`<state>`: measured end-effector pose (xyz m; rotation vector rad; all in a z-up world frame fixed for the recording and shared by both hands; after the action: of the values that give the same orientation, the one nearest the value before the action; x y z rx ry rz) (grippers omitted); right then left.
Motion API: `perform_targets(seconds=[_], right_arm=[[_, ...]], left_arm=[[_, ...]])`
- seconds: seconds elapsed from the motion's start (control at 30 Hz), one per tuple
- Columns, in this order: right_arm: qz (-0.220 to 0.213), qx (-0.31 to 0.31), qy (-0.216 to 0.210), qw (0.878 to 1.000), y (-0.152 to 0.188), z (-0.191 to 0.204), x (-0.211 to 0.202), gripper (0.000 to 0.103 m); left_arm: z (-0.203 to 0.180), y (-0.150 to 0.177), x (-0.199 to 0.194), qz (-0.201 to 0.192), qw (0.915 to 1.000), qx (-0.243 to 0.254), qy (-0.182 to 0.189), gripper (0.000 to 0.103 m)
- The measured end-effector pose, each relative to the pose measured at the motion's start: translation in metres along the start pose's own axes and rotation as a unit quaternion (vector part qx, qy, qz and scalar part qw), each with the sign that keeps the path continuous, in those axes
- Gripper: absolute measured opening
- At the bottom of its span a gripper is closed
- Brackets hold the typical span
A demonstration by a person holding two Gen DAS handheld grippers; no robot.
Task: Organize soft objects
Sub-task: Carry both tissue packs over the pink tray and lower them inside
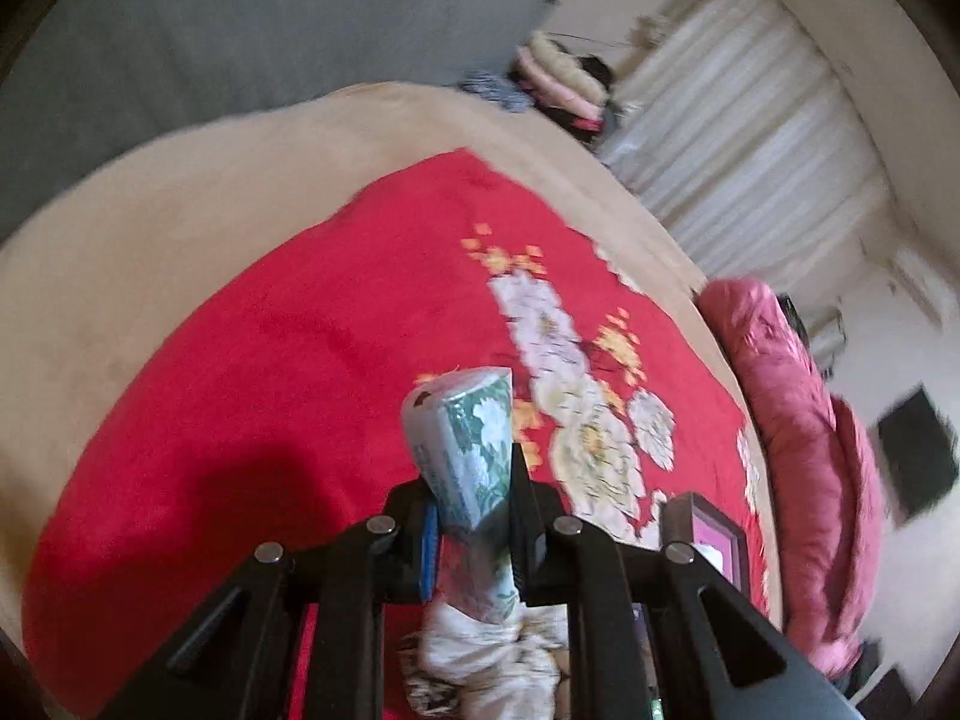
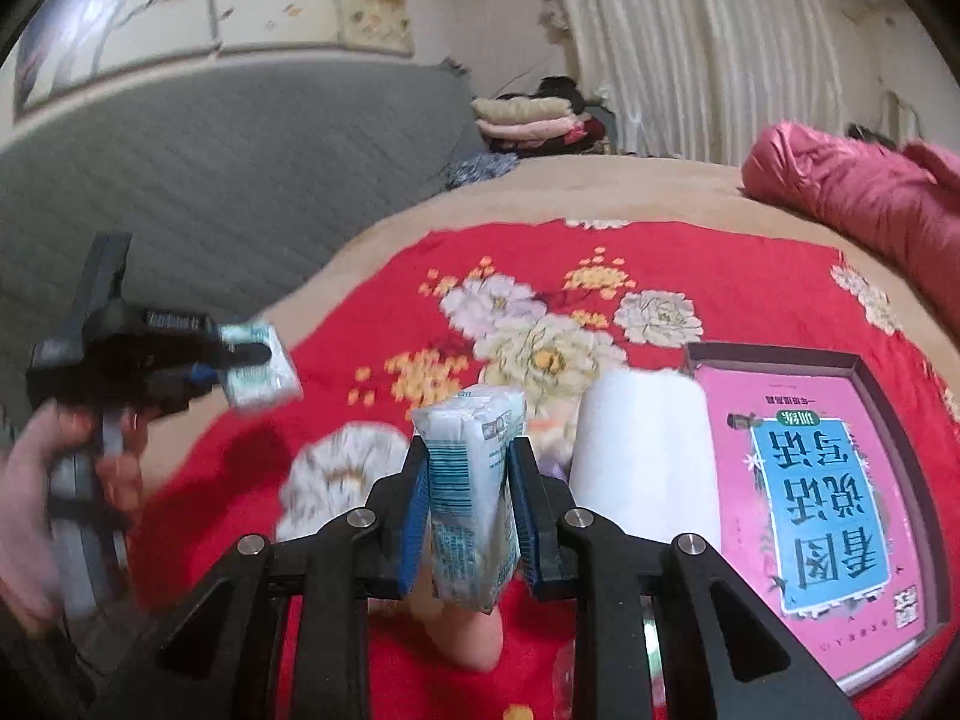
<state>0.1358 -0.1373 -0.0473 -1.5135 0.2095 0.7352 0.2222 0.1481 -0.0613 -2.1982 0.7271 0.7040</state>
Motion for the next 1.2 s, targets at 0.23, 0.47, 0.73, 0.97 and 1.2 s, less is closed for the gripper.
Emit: perform_targets(seconds=[0.23,0.47,0.73,0.97,1.2], right_arm=[[-0.056,0.069,0.037,0.995,-0.028,-0.055,-0.022,0.026],[-0.080,0.103,0.109,0.985,-0.026,-0.121,-0.065,0.026],[-0.061,0.139,0.168,0.974,0.010,-0.187,-0.102,0.026],[0.012,0.160,0.132,0.978,0.040,-0.214,-0.110,0.026],[0.116,0.108,0.201,0.967,0.064,-0.216,-0.079,0.026]], left_arm=[[-0.089,0.021,0.018,0.021,0.9962,0.073,0.042,0.018],[-0.179,0.069,0.035,0.055,0.9850,0.147,0.070,0.018],[-0.247,0.146,0.056,0.104,0.9655,0.228,0.072,0.018],[-0.281,0.225,0.095,0.167,0.9390,0.297,0.046,0.018],[-0.278,0.271,0.123,0.211,0.9238,0.319,0.015,0.018]])
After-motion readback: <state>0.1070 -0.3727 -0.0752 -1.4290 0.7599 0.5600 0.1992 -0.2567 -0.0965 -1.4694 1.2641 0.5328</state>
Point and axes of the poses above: each gripper's, at about its wrist camera, not at the fingertips, and x roughly the way its jaws point, z to its left, y to its underside, the point moved 1 cm from there along x, roughly the way its jaws point, and after that the axes turned 7 degrees about -x, right-handed, at the moved point
